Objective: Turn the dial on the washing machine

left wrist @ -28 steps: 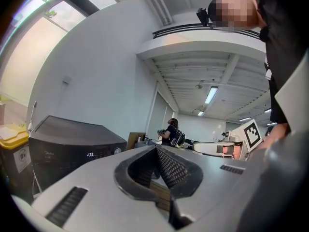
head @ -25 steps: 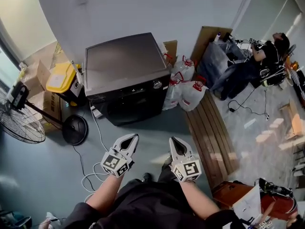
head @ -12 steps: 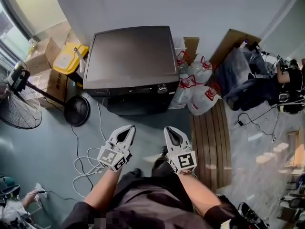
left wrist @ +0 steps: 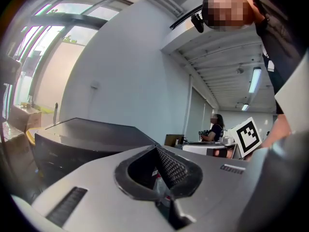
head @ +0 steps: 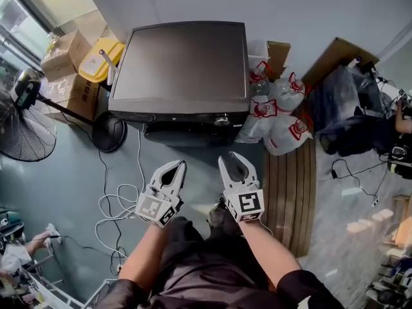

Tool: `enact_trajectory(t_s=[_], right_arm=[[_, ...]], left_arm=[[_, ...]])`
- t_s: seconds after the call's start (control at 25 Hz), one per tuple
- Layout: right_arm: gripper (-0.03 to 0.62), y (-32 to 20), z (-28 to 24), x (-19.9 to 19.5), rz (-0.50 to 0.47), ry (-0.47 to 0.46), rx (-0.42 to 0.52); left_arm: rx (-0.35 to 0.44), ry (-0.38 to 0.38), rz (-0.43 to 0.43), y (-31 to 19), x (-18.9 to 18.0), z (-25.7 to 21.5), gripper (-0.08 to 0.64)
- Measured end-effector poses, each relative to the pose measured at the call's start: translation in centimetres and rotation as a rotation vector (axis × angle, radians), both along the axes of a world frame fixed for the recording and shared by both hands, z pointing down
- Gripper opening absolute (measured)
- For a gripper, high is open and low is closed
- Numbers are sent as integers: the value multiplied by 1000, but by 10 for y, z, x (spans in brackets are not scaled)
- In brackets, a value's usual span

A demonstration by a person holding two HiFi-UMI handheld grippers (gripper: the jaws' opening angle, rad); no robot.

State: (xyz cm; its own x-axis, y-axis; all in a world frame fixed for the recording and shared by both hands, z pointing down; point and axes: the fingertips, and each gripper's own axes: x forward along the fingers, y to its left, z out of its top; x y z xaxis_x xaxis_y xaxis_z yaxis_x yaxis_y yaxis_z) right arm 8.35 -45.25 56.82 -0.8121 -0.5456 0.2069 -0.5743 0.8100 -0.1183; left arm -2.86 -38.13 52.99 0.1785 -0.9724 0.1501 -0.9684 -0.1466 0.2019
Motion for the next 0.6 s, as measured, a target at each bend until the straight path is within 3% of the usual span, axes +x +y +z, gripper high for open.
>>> enact_trajectory(t_s=[0.16, 0.36, 0.6], right_arm=[[174, -26, 16, -11, 32, -17, -16], [231, -47, 43, -33, 102, -7, -22], [254, -66, 79, -50, 182, 29, -27]], left_arm=[[-17, 4, -15, -14, -14, 17, 12], [-9, 20, 22, -35, -32, 48, 12], [-1, 47, 70, -56, -47, 82, 12]])
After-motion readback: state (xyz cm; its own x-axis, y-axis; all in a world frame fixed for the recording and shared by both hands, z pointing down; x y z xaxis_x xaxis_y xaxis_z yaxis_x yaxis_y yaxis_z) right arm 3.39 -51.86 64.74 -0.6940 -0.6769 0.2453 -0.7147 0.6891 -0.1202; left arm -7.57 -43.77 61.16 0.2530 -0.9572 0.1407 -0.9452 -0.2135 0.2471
